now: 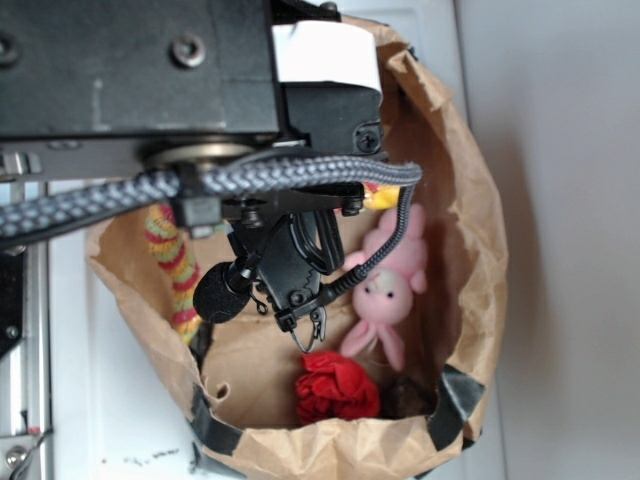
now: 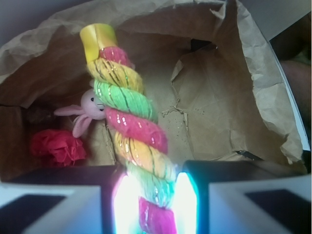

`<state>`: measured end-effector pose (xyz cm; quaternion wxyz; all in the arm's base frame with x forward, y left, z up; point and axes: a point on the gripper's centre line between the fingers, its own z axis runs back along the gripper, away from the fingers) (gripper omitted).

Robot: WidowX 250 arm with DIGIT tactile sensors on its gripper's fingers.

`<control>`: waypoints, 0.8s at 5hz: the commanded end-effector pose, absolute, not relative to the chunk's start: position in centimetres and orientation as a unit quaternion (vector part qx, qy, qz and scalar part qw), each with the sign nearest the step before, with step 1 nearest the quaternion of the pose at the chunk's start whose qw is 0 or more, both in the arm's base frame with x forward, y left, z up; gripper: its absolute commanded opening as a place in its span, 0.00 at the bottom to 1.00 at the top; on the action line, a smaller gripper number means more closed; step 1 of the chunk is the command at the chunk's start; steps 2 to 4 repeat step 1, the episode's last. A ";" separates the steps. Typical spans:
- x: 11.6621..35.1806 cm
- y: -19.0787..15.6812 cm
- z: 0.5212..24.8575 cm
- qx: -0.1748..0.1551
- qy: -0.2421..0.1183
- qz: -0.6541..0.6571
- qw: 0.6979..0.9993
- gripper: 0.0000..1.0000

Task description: Grab the multicolored rope.

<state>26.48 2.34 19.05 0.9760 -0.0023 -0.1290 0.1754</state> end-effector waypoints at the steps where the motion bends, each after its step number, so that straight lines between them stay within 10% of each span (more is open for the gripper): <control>1: 27.5 2.5 20.7 -0.003 -0.155 0.164 0.974 0.00; 4: 27.5 2.5 20.7 -0.003 -0.155 0.164 0.974 0.00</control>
